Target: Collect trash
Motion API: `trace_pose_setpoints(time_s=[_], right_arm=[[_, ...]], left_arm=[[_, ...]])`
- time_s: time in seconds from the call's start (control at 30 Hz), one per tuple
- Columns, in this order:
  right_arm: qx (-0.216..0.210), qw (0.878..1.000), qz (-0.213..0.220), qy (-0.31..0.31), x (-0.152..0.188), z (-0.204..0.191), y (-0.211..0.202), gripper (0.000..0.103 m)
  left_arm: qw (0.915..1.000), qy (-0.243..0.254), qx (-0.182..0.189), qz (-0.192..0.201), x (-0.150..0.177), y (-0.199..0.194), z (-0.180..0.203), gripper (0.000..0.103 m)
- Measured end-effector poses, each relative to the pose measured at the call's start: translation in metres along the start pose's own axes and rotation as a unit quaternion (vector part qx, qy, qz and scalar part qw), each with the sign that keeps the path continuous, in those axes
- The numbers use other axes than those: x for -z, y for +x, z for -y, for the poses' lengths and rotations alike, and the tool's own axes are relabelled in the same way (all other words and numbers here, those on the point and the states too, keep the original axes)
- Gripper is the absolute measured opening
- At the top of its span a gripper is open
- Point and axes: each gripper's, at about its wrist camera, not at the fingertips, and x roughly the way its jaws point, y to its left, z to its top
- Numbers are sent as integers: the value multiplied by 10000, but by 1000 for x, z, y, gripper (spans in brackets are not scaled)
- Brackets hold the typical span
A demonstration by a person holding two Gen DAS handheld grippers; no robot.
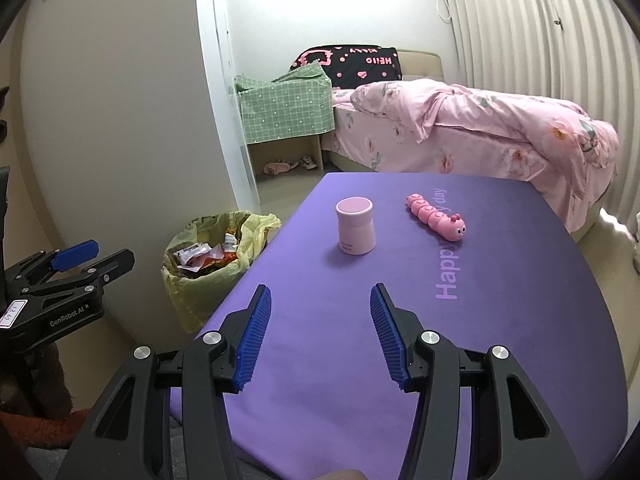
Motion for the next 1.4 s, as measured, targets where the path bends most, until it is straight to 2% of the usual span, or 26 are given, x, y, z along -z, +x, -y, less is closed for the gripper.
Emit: trace_pose_setpoints(time_s=[1.4], right_arm=[[-1,10000,-13,-19,-1,-4,1,49]], left_arm=[[10000,40,39,-24,4,0,-1,65]])
